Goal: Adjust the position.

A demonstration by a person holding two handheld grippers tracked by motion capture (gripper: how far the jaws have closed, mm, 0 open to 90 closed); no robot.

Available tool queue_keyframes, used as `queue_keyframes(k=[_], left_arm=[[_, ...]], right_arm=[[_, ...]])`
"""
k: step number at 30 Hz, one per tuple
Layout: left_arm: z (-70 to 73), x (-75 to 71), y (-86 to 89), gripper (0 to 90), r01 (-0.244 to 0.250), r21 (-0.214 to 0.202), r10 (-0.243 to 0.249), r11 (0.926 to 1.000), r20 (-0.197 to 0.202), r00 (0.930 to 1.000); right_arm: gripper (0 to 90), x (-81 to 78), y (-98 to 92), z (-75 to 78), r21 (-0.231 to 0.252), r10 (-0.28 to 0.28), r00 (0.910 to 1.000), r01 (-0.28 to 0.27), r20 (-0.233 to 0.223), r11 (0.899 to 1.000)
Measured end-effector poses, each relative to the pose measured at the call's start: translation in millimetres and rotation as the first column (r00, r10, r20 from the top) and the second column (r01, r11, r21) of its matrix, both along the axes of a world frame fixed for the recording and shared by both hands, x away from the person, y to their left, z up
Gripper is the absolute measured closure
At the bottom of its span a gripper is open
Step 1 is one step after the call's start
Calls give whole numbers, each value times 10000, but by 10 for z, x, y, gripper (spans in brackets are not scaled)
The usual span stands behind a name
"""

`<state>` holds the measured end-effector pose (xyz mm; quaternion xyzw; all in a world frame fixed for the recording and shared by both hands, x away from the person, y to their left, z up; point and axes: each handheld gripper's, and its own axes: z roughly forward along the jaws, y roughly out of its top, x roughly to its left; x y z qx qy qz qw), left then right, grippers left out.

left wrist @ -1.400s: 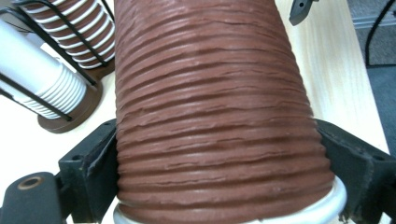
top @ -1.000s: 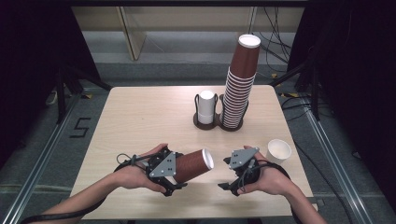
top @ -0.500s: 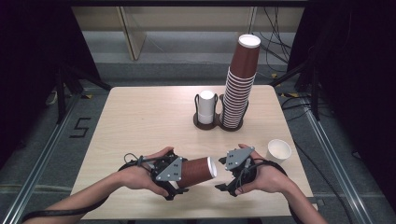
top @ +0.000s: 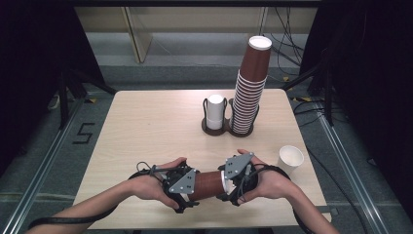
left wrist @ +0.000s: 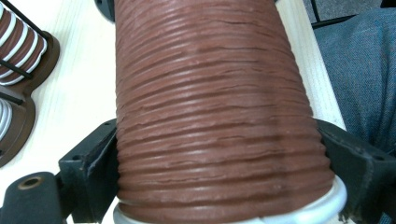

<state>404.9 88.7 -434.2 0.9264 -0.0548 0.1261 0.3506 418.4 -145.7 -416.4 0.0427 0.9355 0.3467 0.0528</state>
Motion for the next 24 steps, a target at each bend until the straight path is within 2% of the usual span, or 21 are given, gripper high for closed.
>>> queue_keyframes(k=[1,2,3,4,6,7,8,9,10,11,12,13,16,17,21,24], left_arm=[[-1,3,-4,108,-4,11,4,10000,6,10000],[-5,1,-6,108,-15,61,15,10000,-8,10000],[-8,1,-8,108,21,149,-21,9999,13,10000],[-12,2,-11,108,71,219,-72,9997,32,10000],[-21,-2,-19,108,126,301,-127,9995,21,9999],[-19,0,-24,108,206,366,-204,9991,-57,9998],[-30,-8,-32,108,98,199,-96,9998,-131,9999],[-38,-15,-41,108,53,109,-52,9999,-131,9999],[-42,-18,-48,108,58,85,-57,9999,-147,9999],[-41,-19,-53,108,76,151,-75,9999,-84,9999],[-35,-13,-57,108,203,351,-202,9992,-17,9998],[-41,-16,-64,108,213,375,-212,9991,-18,9998],[-51,-15,-76,108,282,478,-281,9985,-29,9996],[-56,-14,-80,108,282,475,-280,9985,-54,9996],[-60,-12,-91,108,277,521,-275,9983,-34,9996],[-56,-10,-99,108,307,554,-305,9980,-56,9995]], right_arm=[[142,21,19,-2,61,219,9997,-220,141,9997],[141,10,27,-2,-18,92,9999,-92,57,10000],[142,49,45,0,4,537,9976,-538,445,9986],[142,24,53,-6,-38,344,9993,-344,151,9994],[142,22,78,-9,-75,496,9986,-495,165,9987],[142,23,87,-4,-127,531,9980,-526,347,9985],[143,-5,92,-6,-138,280,9996,-281,-31,9995],[144,14,106,-8,-103,543,9984,-542,138,9985],[145,-9,115,-11,-184,313,9995,-315,-83,9993],[145,17,129,-11,-189,612,9976,-607,310,9980],[145,14,140,-20,-192,624,9980,-622,97,9979],[146,-9,145,-23,-234,406,9991,-409,-124,9989],[150,16,176,-38,-315,845,9964,-843,53,9959],[153,-11,174,-38,-391,533,9984,-540,-177,9978],[168,8,199,-39,-439,912,9958,-910,11,9949],[187,-23,206,-34,-553,744,9971,-753,-179,9956]])
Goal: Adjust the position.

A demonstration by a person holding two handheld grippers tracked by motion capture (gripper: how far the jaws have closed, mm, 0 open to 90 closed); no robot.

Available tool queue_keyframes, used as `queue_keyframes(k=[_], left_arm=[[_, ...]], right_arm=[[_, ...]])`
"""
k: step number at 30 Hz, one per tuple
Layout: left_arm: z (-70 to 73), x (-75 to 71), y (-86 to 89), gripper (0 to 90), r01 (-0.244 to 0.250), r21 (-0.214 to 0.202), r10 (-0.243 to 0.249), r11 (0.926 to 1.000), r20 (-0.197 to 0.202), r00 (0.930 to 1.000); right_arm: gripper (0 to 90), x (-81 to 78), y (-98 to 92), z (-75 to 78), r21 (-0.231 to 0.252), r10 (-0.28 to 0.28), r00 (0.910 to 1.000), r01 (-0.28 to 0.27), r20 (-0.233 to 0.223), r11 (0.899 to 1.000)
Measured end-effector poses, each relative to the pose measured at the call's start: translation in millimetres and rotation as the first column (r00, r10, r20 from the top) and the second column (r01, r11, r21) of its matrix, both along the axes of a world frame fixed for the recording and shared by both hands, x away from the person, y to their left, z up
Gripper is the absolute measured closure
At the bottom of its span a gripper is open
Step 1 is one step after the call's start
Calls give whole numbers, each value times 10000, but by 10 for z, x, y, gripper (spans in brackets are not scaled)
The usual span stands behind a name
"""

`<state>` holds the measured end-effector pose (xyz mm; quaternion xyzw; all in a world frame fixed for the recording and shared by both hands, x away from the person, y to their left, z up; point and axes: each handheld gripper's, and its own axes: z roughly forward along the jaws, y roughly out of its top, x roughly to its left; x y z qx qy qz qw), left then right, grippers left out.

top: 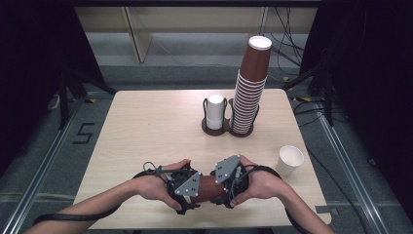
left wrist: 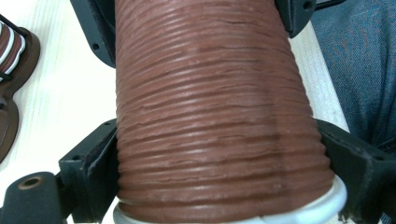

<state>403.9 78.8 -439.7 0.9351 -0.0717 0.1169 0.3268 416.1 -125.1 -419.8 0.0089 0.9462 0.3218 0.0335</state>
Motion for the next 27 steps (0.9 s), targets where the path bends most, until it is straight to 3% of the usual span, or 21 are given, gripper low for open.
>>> queue_keyframes(k=[2,6,8,10,12,15,22,23,24,27], left_arm=[[4,-2,-6,108,15,19,-15,10000,21,10000],[-11,-7,-16,109,63,64,-63,10000,-28,10000],[-15,-11,-25,109,103,132,-102,9999,-44,9999],[-16,-14,-31,109,128,167,-126,9998,-78,9999],[-13,-12,-33,109,128,210,-127,9997,-14,9999],[-2,-4,-34,109,130,246,-130,9996,1,9999],[-3,-1,-43,110,154,282,-154,9995,10,9999],[-5,-1,-45,111,159,291,-158,9994,-7,9999],[-4,0,-45,112,167,302,-167,9994,-9,9999],[-3,6,-45,115,161,304,-161,9994,-11,9999]], right_arm=[[203,25,7,0,30,268,9995,-269,191,9996],[212,0,2,-1,-141,96,9999,-97,-54,9999],[215,31,11,-3,-161,547,9980,-543,304,9984],[214,1,5,-7,-323,231,9997,-235,-116,9992],[212,28,18,-9,-274,514,9986,-511,94,9983],[208,1,26,0,-316,157,9998,-160,-118,9994],[207,12,42,-24,-285,214,9997,-216,-69,9994],[209,42,49,-25,-234,584,9979,-577,283,9981],[211,43,49,-26,-243,602,9977,-594,308,9979],[216,21,35,-33,-244,240,9997,-241,-68,9994]])
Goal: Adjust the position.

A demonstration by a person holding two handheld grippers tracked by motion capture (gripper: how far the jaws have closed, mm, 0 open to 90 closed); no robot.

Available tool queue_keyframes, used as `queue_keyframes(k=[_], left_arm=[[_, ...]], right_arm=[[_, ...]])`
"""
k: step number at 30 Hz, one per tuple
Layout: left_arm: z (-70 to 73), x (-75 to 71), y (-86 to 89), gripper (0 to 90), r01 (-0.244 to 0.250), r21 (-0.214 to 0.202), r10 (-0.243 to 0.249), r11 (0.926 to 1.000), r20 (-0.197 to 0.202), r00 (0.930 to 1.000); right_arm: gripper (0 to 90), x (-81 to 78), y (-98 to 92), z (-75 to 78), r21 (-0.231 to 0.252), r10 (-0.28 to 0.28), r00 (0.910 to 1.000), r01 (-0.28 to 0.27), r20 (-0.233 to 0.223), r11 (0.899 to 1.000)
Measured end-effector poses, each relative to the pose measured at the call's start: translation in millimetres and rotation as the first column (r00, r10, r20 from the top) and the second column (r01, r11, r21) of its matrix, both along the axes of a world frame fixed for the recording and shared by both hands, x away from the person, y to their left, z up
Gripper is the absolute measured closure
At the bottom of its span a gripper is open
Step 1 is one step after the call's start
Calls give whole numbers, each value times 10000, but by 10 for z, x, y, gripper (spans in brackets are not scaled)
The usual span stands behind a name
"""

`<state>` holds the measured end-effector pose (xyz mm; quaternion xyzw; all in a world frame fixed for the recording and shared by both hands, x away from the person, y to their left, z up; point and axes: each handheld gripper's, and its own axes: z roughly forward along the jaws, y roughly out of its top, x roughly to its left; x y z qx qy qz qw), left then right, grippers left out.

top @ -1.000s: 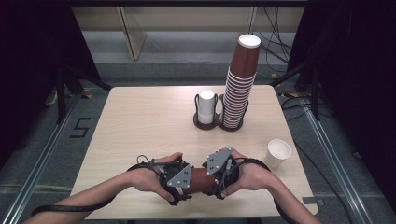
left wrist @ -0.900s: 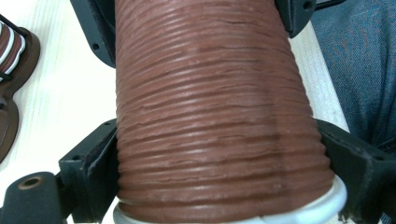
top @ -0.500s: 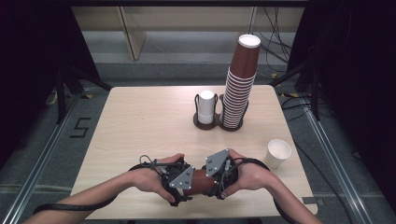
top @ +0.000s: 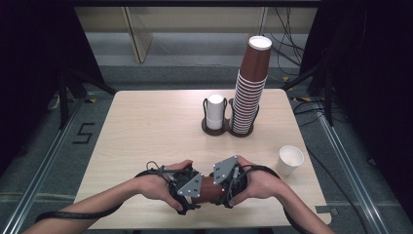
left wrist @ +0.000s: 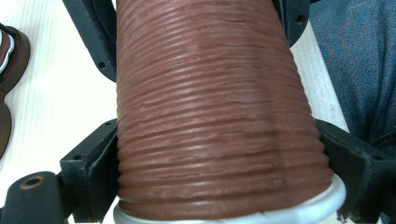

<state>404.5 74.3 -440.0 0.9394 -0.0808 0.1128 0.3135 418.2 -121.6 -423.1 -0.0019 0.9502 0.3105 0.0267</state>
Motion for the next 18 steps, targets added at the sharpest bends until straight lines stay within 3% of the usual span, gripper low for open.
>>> queue_keyframes(k=[1,7,8,9,13,15,16,18], left_arm=[[1,1,-2,116,-5,18,5,10000,-2,10000],[1,-3,-9,115,9,23,-9,10000,-109,9999],[-2,-6,-11,111,10,39,-9,10000,-192,9998],[-5,-8,-13,103,-3,43,4,10000,-200,9998],[-24,1,-8,48,-230,-50,228,9997,-344,9991],[-25,6,3,19,-315,-101,311,9995,-418,9986],[-23,6,8,6,-323,-94,319,9994,-421,9986],[-15,13,30,0,-442,-170,435,9989,-392,9983]], right_arm=[[218,27,3,6,52,311,9990,-313,308,9995],[225,32,-5,-4,74,418,9986,-420,320,9991],[225,-4,-17,-5,-5,26,10000,-26,-18,10000],[224,20,-10,-7,78,389,9987,-392,327,9992],[223,14,-14,-14,40,465,9986,-466,238,9989],[224,-12,-39,-15,-2,74,10000,-74,27,10000],[223,17,-42,-15,76,391,9986,-394,363,9992],[223,-6,-75,-28,-30,-35,10000,35,38,10000]])
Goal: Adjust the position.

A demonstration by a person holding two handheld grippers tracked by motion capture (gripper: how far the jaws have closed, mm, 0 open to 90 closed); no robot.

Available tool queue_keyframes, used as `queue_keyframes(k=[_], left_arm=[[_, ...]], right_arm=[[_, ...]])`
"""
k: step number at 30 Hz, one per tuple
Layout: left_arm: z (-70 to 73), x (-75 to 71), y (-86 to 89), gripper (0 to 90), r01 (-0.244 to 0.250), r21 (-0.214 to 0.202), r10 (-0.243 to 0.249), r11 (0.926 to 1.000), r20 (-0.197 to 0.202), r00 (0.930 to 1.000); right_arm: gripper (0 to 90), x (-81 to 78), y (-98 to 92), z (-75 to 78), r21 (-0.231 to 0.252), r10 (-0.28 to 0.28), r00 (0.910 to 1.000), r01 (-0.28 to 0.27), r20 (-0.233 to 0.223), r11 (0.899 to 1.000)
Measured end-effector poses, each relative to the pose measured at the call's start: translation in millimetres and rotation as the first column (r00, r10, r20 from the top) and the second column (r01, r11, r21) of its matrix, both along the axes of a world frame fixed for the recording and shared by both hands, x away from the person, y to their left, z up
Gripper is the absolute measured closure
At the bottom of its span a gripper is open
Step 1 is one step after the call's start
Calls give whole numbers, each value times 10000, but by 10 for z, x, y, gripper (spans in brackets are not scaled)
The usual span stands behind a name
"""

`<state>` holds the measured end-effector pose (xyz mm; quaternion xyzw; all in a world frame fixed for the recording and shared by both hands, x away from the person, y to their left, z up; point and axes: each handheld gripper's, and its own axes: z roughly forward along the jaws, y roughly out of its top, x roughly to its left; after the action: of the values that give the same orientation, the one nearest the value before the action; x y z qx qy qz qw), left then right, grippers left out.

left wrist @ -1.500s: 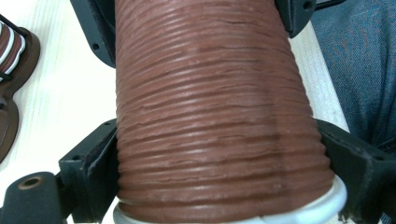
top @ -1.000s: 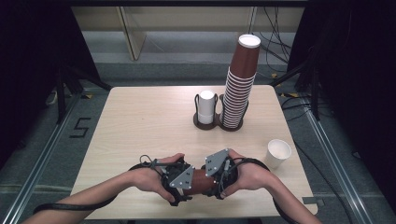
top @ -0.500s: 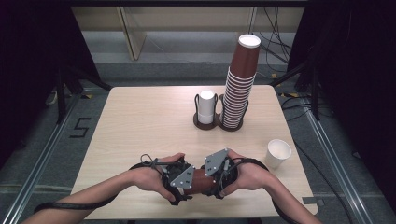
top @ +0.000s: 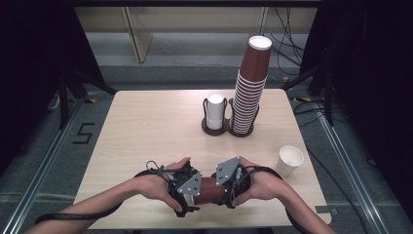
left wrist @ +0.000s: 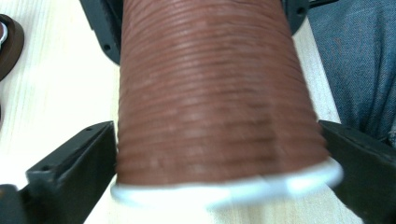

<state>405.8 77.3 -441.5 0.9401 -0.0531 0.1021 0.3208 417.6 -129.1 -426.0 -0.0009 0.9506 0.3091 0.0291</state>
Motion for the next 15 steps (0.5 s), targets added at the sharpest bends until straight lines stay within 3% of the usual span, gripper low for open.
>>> queue_keyframes(k=[1,2,3,4,5,7,8,9,11,12,14,15], left_arm=[[0,3,8,0,-78,-54,78,10000,10,10000],[3,14,22,0,-156,-59,157,9999,23,9999],[4,24,38,0,-225,-70,226,9997,37,9997],[4,34,53,0,-283,-98,283,9996,-23,9996],[3,42,69,0,-344,-132,344,9993,15,9994],[15,55,102,0,-340,-96,340,9994,-52,9994],[2,46,115,0,-552,-399,552,9977,-28,9985],[6,54,135,0,-556,-409,556,9976,-18,9985],[11,75,175,0,-703,-543,700,9960,-80,9975],[-2,77,189,0,-922,-840,914,9922,-137,9957],[5,96,224,0,-1055,-1077,1025,9886,-326,9942],[-6,95,233,0,-1239,-1394,1198,9824,-373,9921]], right_arm=[[223,1,-17,-12,49,-52,10000,52,-56,10000],[223,23,-25,-15,108,117,9998,-119,170,9999],[223,4,-49,-17,124,-183,9998,184,-52,9998],[223,37,-58,-24,253,125,9997,-131,221,9996],[223,13,-85,-24,276,-266,9996,264,62,9993],[223,55,-122,-27,500,75,9986,-102,520,9987],[222,14,-156,-37,569,-510,9987,507,37,9971],[222,12,-186,-44,688,-609,9981,609,-23,9958],[221,43,-237,-67,1066,-487,9982,447,353,9933],[221,40,-266,-85,1211,-642,9977,610,220,9908],[220,47,-318,-115,1598,-735,9966,665,378,9849],[219,42,-342,-128,1791,-854,9957,774,372,9808]])
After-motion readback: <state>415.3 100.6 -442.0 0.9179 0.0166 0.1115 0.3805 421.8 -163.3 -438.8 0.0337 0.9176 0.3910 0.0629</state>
